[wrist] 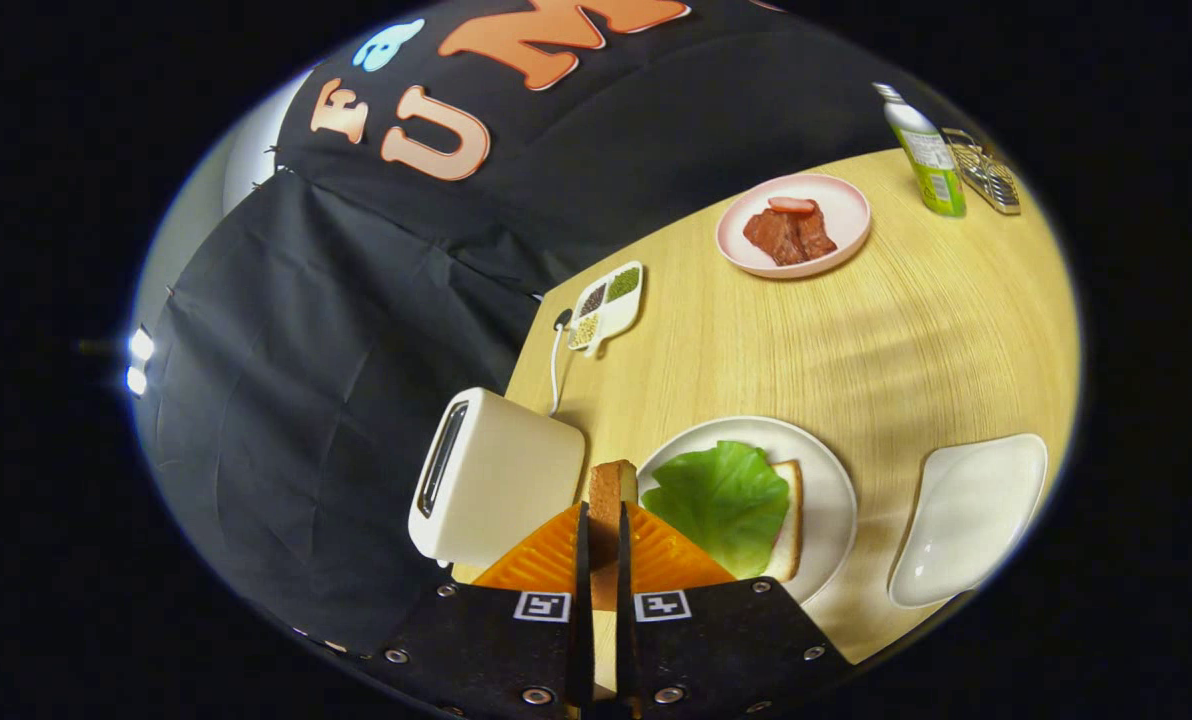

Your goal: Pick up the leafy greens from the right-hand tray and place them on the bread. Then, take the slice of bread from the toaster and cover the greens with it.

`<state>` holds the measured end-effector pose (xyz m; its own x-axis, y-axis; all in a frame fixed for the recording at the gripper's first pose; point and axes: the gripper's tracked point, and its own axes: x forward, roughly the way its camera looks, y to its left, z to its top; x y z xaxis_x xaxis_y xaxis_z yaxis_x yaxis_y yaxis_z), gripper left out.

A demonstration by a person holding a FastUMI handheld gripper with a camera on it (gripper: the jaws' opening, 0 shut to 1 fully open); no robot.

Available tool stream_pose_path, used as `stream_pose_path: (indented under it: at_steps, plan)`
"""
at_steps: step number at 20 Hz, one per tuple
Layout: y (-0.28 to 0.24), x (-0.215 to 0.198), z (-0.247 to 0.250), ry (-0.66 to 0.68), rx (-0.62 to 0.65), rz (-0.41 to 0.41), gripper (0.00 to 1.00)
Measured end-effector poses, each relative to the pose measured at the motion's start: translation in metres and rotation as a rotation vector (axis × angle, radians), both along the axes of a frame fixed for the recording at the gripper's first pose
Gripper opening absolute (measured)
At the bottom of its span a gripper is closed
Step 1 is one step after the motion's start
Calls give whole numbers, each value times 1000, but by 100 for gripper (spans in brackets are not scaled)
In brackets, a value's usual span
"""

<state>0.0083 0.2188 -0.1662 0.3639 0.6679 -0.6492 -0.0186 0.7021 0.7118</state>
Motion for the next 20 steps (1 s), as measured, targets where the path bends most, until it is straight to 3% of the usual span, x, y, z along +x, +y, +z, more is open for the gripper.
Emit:
stream_pose_path:
  at_steps: [7,20]
  plan:
    - [-28,3,-16,-13,-20,-40,9]
    - [-56,-2,-58,-58,-182,-22,13]
